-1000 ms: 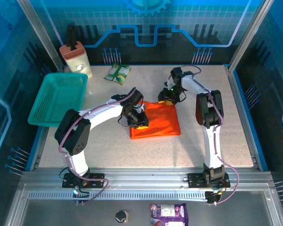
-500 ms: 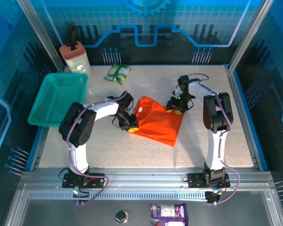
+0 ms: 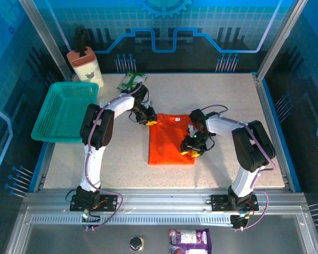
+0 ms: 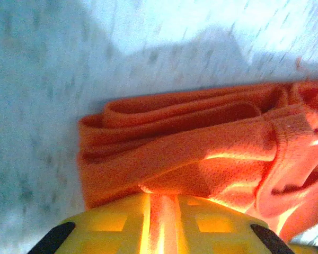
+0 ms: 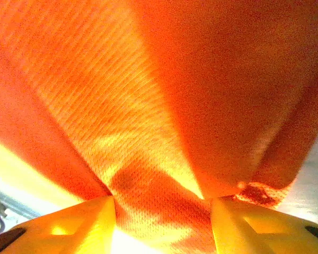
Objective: Fold the inside-out t-shirt
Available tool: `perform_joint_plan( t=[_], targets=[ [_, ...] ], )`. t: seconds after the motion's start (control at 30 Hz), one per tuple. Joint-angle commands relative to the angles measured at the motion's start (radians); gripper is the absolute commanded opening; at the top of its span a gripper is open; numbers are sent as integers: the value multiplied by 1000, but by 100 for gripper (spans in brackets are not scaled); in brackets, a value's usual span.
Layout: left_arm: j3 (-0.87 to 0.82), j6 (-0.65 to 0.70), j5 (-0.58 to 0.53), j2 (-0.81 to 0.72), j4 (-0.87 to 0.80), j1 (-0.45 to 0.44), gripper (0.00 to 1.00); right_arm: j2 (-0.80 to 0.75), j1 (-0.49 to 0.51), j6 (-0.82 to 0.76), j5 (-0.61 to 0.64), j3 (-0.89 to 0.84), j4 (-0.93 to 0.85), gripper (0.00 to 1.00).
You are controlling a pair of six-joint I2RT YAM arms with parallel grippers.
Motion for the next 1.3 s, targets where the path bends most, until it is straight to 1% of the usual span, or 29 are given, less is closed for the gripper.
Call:
perform_joint_plan(
  t=[0.0,0.13,0.27,0.4,0.47,0.6,0.87,1.13,1.27],
  targets=[
    [88,50,-33,38,-53,9,22,-64,4,56,-29,34,14,52],
    [104,55,-56,-25,-41,12,26,-82,-68,19,2,107,-8,52],
    [69,52,-95,-88,-69,15,31,-47,-143,-15,8,173,-3,52],
    [62,65,-122,-84,-125,15,37,26,-187,-56,32,253,-19,51],
    [70,78,-133,-73,-132,15,42,56,-199,-67,28,282,-28,51],
    [123,106,-191,-30,-183,13,44,74,-206,-80,28,304,-37,51],
    [192,135,-224,30,-201,-9,44,60,-209,-83,29,290,-46,51],
    [304,149,-363,123,-268,-58,46,43,-208,-86,32,296,-66,51],
    [330,154,-383,156,-287,-80,46,37,-208,-90,34,303,-77,51]
  ],
)
